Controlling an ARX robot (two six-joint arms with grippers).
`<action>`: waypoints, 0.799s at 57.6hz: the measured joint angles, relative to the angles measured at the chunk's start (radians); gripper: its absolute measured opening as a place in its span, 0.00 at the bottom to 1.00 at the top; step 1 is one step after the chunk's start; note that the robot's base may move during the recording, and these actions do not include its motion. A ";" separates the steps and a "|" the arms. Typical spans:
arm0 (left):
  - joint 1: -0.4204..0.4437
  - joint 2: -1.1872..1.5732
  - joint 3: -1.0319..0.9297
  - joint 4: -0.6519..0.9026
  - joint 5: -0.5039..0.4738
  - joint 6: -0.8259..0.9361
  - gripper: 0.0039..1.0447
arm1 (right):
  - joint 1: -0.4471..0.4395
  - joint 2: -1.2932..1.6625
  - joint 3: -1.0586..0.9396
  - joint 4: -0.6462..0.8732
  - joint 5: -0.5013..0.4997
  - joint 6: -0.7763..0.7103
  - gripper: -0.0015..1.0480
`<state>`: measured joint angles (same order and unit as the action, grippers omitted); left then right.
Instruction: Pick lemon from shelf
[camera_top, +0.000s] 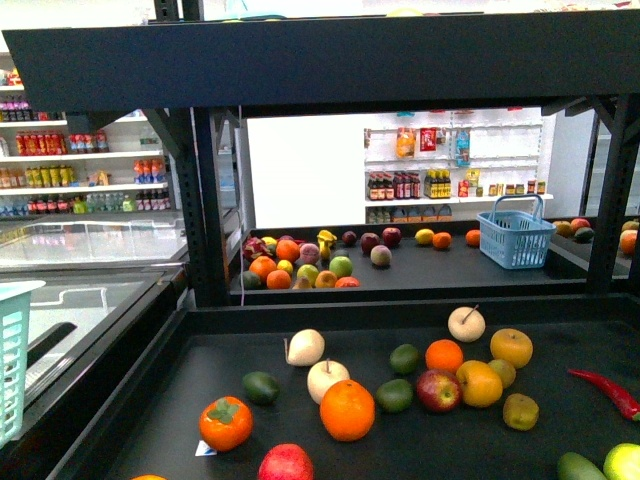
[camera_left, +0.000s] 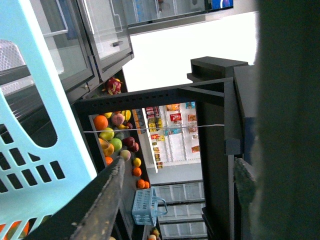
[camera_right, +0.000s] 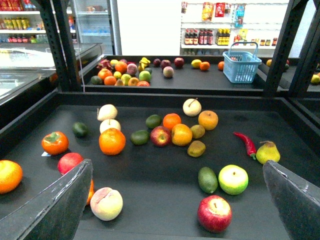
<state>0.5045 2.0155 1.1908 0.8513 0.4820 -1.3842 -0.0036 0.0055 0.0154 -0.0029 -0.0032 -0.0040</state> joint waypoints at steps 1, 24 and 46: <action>0.003 0.000 -0.010 0.001 0.005 0.000 0.86 | 0.000 0.000 0.000 0.000 0.000 0.000 0.98; 0.052 -0.058 -0.163 0.030 0.060 0.034 0.93 | 0.000 0.000 0.000 0.000 0.000 0.000 0.98; 0.059 -0.143 -0.226 -0.010 0.076 0.063 0.93 | 0.000 0.000 0.000 0.000 0.000 0.000 0.98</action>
<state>0.5632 1.8729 0.9646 0.8417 0.5579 -1.3209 -0.0036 0.0055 0.0154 -0.0029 -0.0032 -0.0040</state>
